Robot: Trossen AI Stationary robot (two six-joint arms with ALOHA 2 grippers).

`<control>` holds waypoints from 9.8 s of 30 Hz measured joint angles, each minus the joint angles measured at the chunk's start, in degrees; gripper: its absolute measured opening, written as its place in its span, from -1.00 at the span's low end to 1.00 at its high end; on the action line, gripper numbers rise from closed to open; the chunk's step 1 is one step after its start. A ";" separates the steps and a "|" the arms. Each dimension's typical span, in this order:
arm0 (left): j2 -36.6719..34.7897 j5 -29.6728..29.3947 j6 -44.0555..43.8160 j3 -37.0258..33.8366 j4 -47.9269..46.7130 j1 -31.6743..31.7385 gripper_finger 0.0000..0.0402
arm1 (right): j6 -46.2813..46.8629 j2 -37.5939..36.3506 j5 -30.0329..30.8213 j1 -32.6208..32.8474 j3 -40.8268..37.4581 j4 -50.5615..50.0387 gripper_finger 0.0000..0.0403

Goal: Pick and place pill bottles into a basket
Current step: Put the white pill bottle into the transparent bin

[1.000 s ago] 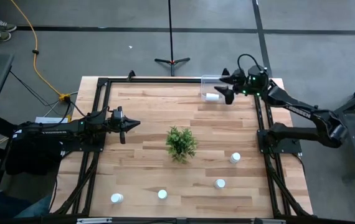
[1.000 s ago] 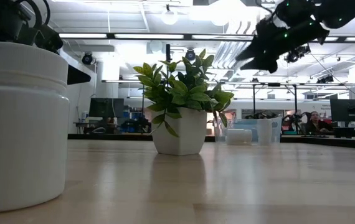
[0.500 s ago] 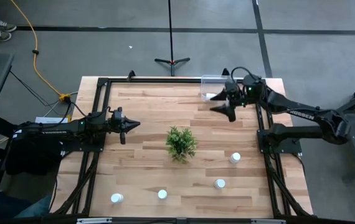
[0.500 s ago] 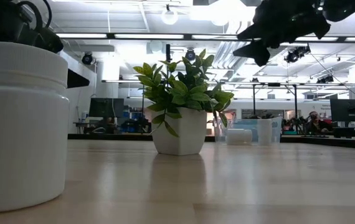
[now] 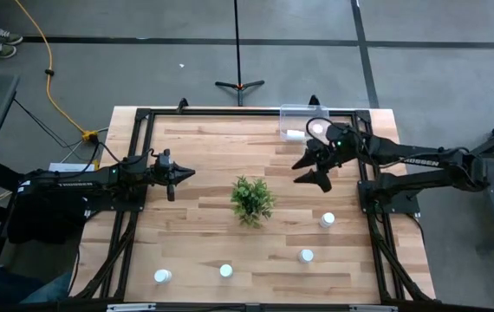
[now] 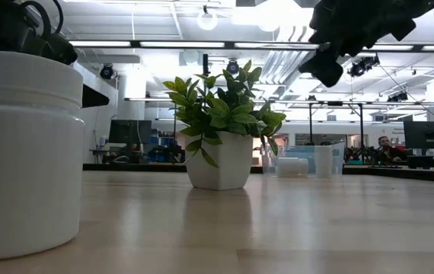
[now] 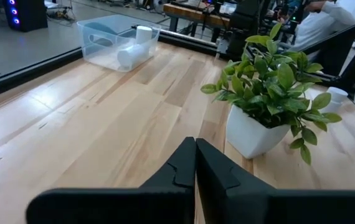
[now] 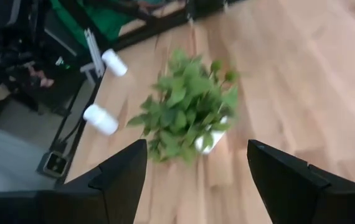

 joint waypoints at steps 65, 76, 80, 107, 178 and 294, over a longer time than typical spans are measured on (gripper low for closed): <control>0.00 -0.41 -1.08 0.00 -0.44 0.00 -0.78 | 18.39 -0.59 37.29 40.77 17.18 -56.25 0.33; 0.00 -0.44 -1.09 0.00 -0.42 0.00 -0.90 | 29.67 -0.59 32.79 42.18 17.18 -54.07 0.33; 0.00 -0.44 -1.26 0.00 -0.42 0.00 -0.74 | 25.60 -0.59 33.15 42.18 17.18 -53.70 0.33; 0.02 -0.50 -1.07 0.00 -1.80 0.00 -0.75 | 21.47 4.74 34.92 47.33 7.86 -40.79 0.33; 0.17 -0.47 -1.05 0.00 -1.90 0.00 -0.72 | 23.41 16.72 37.24 48.93 -0.63 -30.32 0.36; 0.17 -2.16 -2.60 0.00 -1.60 0.00 -0.77 | 32.94 16.52 31.08 50.04 3.02 -41.08 0.12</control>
